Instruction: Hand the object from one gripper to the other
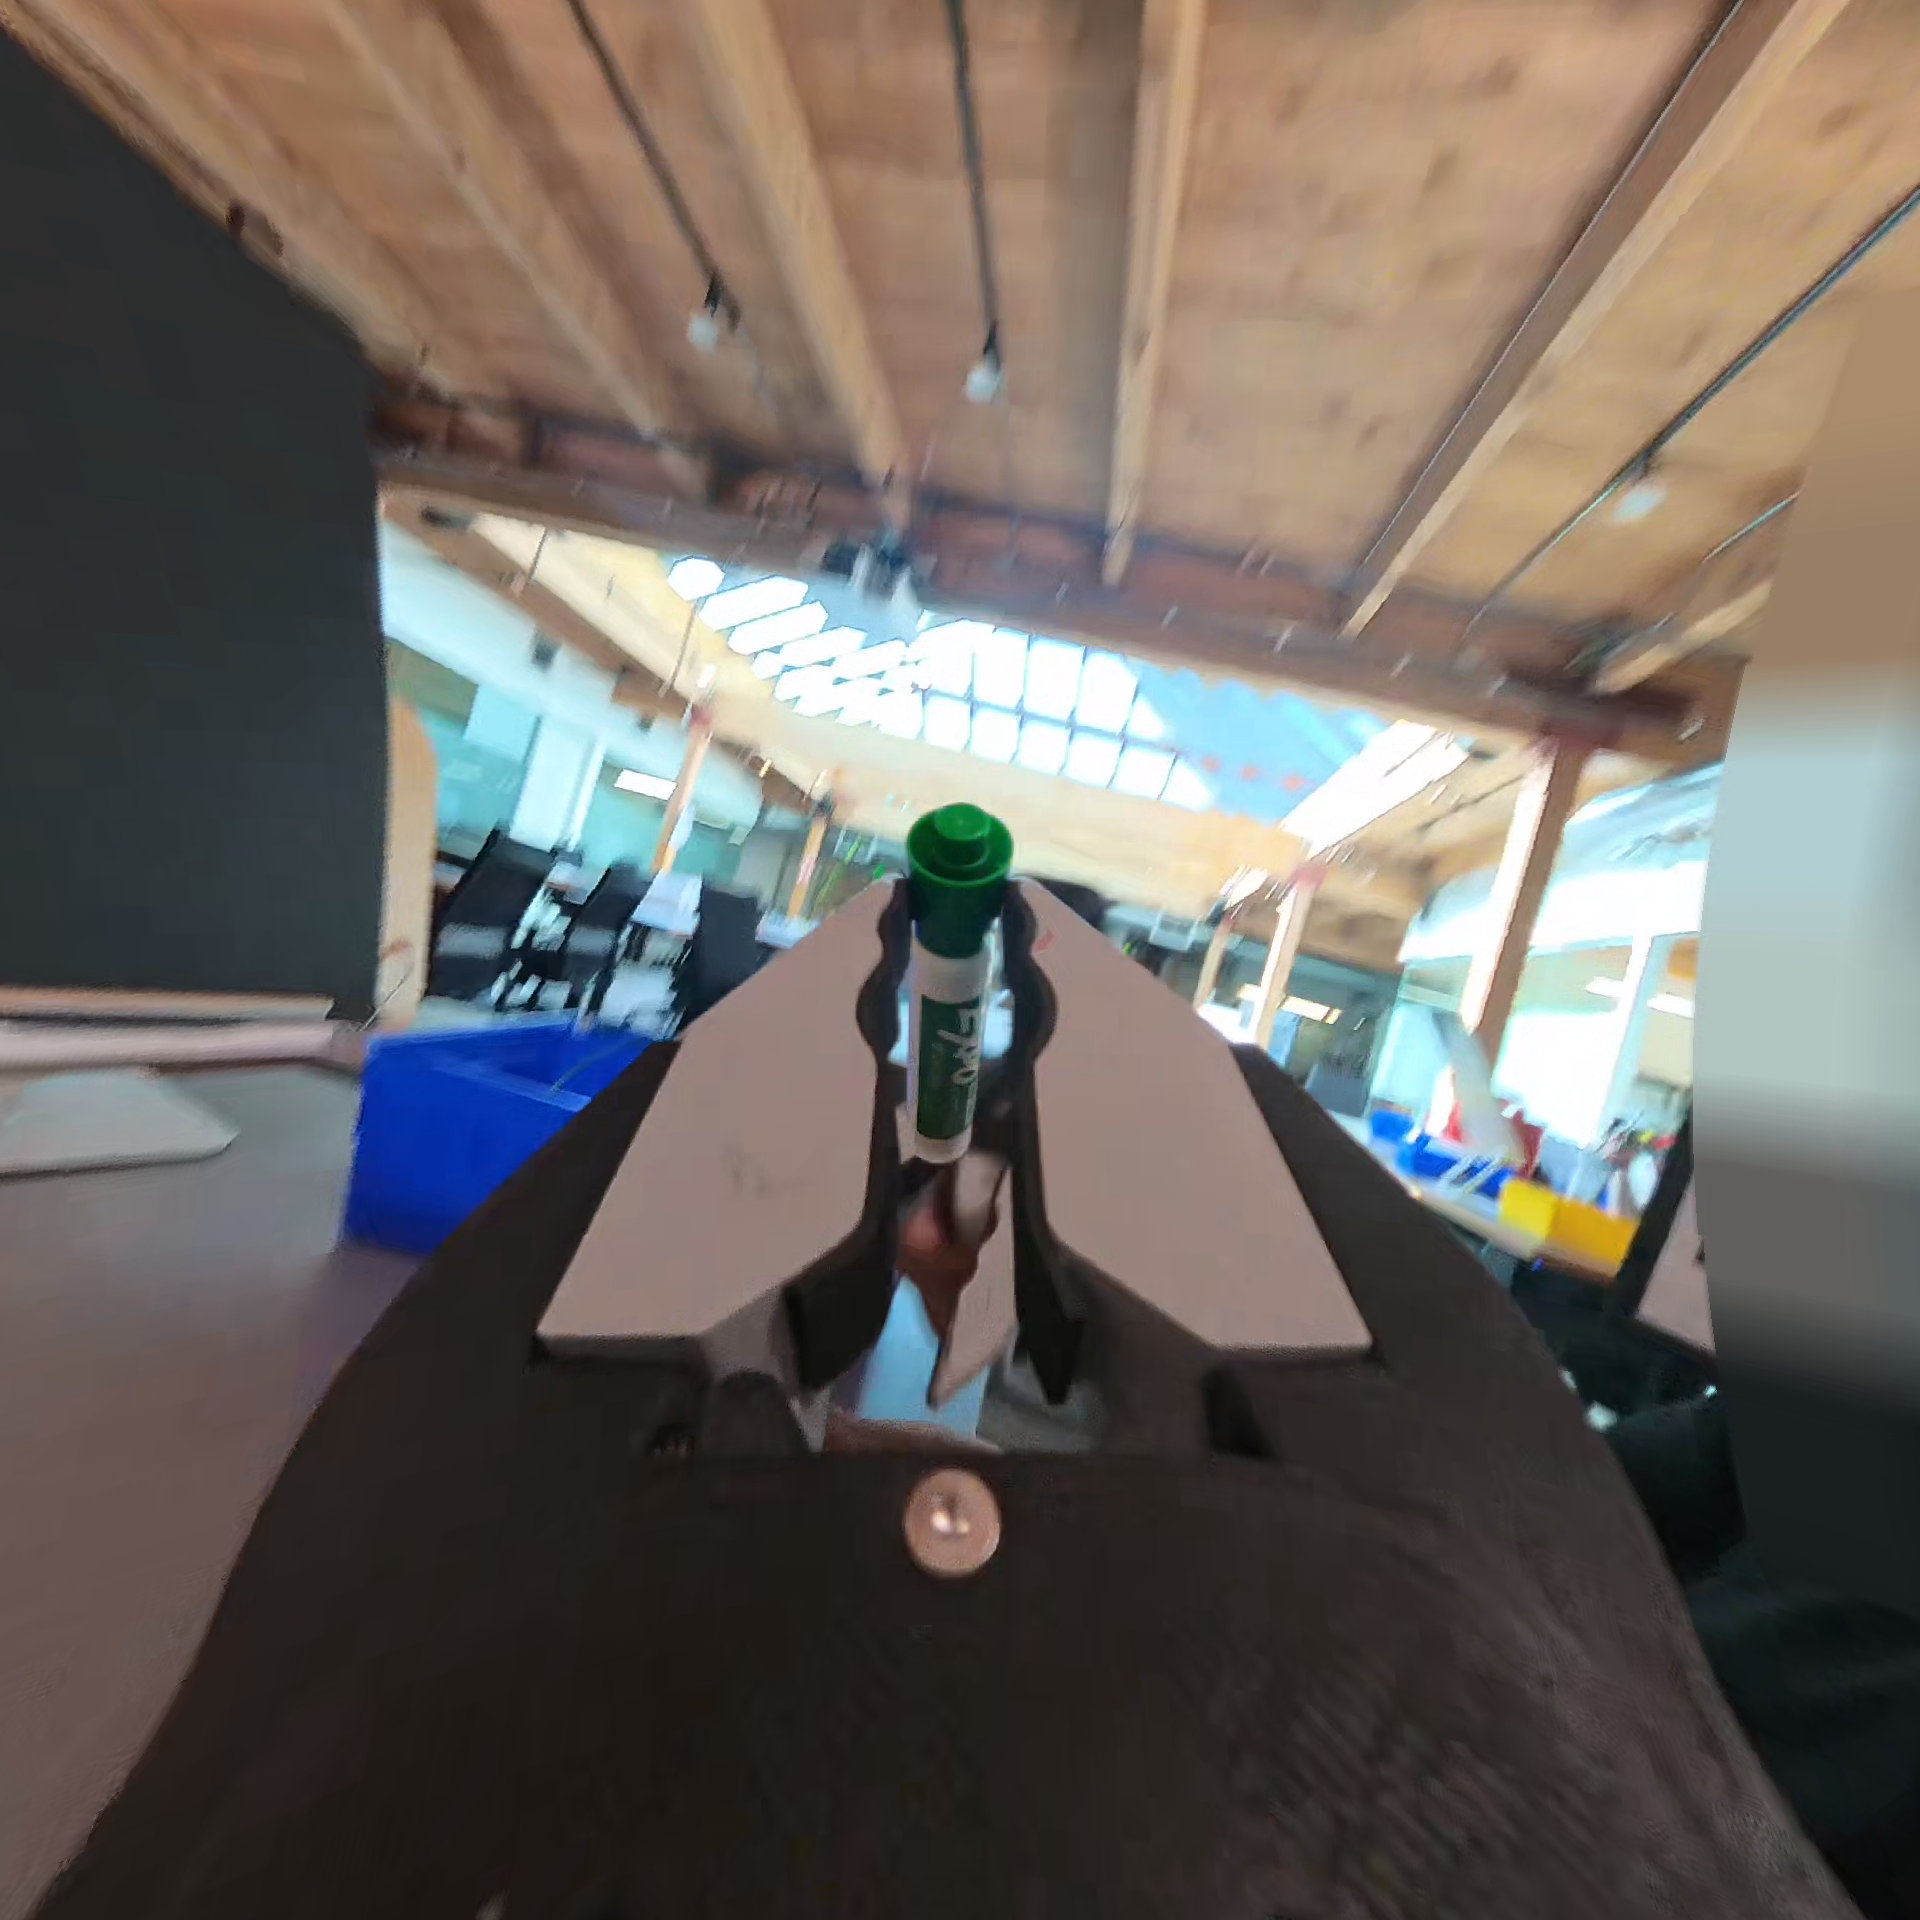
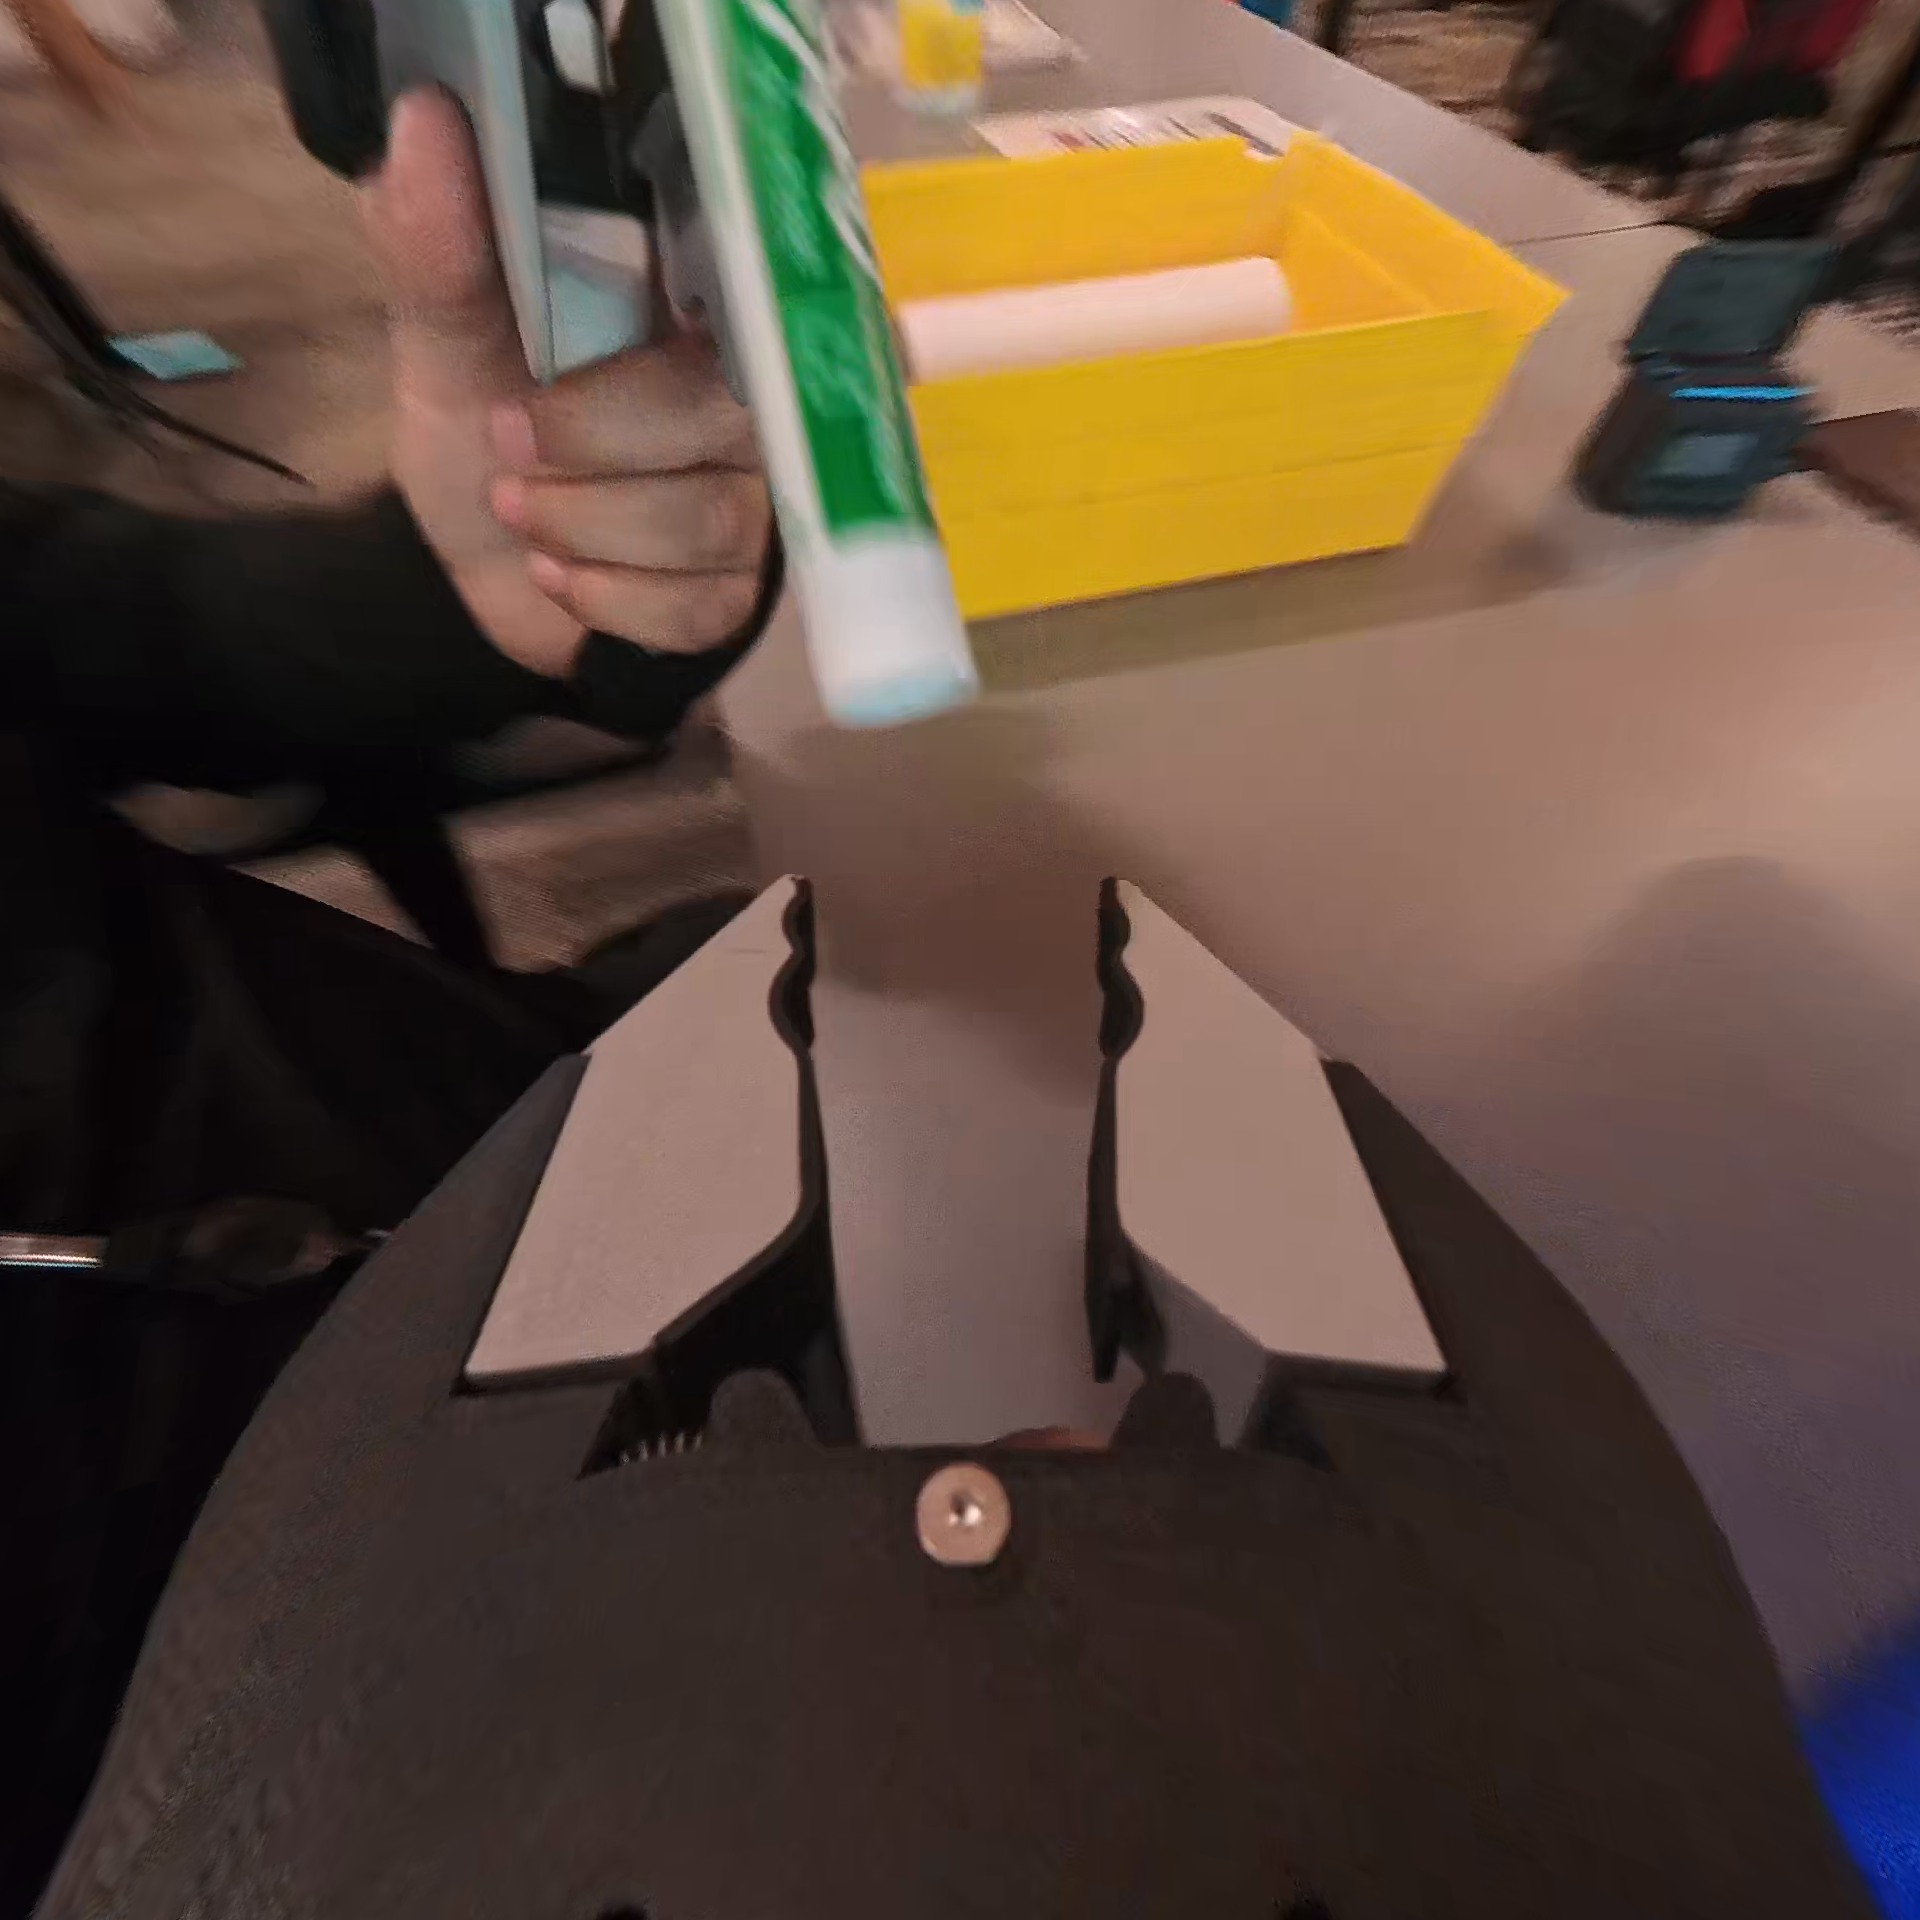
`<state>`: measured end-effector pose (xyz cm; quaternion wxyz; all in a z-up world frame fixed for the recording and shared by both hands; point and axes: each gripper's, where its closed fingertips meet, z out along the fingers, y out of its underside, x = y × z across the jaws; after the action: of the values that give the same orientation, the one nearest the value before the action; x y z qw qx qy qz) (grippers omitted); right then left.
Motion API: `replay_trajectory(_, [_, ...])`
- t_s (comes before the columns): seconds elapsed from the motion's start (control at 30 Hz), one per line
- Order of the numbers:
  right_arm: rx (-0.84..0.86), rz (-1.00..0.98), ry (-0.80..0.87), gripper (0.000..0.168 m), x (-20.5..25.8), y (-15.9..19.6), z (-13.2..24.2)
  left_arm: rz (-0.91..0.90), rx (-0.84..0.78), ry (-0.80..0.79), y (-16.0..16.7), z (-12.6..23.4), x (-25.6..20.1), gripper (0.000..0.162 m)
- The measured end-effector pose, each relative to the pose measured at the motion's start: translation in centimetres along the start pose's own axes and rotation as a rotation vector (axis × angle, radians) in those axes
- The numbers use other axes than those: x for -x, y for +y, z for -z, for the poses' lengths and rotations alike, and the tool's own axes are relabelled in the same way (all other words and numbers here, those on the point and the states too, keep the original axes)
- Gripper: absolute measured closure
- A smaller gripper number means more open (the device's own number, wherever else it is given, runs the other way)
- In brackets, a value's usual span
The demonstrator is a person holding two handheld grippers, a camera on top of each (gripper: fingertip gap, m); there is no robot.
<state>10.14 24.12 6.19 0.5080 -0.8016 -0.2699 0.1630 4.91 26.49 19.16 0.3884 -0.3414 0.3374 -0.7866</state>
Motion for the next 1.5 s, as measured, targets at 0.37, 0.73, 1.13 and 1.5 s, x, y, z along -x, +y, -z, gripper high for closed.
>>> replay_trajectory(0.37, [-0.765,-0.216,-0.336,0.125,4.3,-9.4,1.1,0.032,-0.202,-0.044,-1.7,0.6,-1.9,0.146])
replay_trajectory(0.73, [-0.99,-0.283,-0.272,0.14,3.0,-10.4,3.6,0.025,-0.03,-0.081,4.2,-1.1,-1.9,0.147])
replay_trajectory(1.13, [-0.852,-0.41,-0.159,0.146,-0.9,-8.5,2.4,0.118,0.288,-0.246,9.5,-0.7,3.0,0.149])
replay_trajectory(1.5, [-0.28,0.229,0.606,0.146,-6.6,-3.5,0.1,-0.154,0.59,-0.3,11.2,0.3,3.8,0.107])
